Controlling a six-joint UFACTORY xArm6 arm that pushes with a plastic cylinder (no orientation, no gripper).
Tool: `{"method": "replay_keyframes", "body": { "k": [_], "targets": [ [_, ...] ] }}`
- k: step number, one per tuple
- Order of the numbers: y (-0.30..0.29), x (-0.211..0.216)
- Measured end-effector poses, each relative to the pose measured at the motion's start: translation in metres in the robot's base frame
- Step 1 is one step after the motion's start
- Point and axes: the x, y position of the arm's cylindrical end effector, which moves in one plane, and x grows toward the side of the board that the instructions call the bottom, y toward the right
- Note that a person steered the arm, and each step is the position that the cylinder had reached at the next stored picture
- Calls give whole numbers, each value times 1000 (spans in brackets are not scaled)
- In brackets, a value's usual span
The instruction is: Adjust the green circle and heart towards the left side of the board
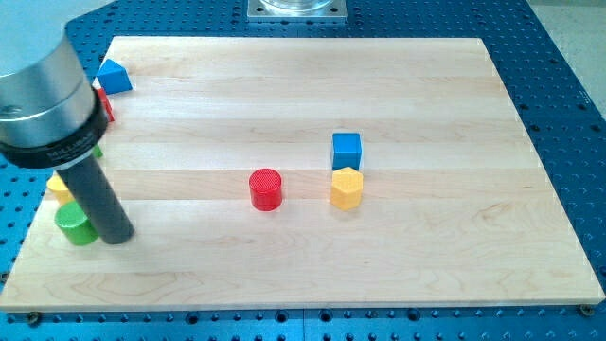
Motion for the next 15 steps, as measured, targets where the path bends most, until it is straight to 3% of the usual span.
{"method": "replay_keyframes", "body": {
  "k": [4, 5, 6, 8, 14, 15],
  "targets": [
    [-44, 14],
    [18, 20],
    [-6, -17],
    [-30, -25],
    [-35, -57],
    [3, -54]
  ]
}}
